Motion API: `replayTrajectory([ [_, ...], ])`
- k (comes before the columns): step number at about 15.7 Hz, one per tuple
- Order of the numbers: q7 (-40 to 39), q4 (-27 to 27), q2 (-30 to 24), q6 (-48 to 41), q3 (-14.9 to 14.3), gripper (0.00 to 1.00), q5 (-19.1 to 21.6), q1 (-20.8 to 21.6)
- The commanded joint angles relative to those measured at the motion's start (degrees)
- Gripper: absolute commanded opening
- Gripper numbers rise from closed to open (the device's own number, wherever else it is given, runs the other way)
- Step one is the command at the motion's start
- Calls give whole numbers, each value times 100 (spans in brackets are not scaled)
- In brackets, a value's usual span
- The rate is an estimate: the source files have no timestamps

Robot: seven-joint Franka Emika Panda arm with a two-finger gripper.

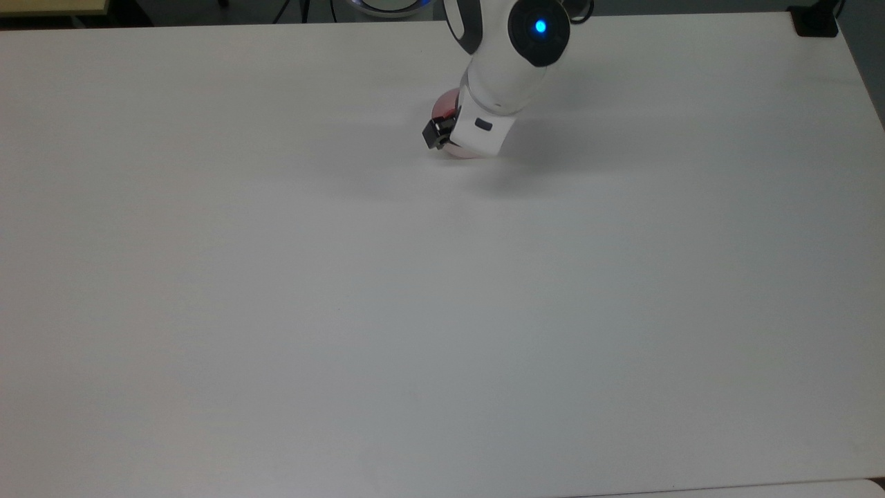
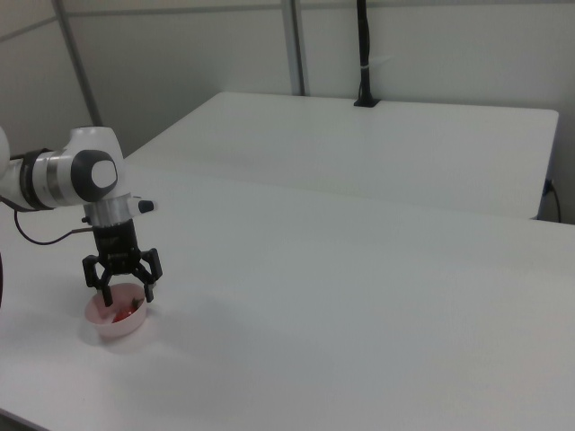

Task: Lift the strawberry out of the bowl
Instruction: 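Move the open gripper over the pink bowl and lower it, then lower the gripper into the bowl around the red strawberry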

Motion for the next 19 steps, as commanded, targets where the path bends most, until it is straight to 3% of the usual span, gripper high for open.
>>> replayTrajectory([
  [1,100,-21,-45,111,-97,90,79,114],
  [6,30,58,-281,-73,-97,91,79,17],
  [11,-541,146,-765,-978,-97,94,87,-141],
  [19,-392,14,-414,-663,8,93,193,26],
])
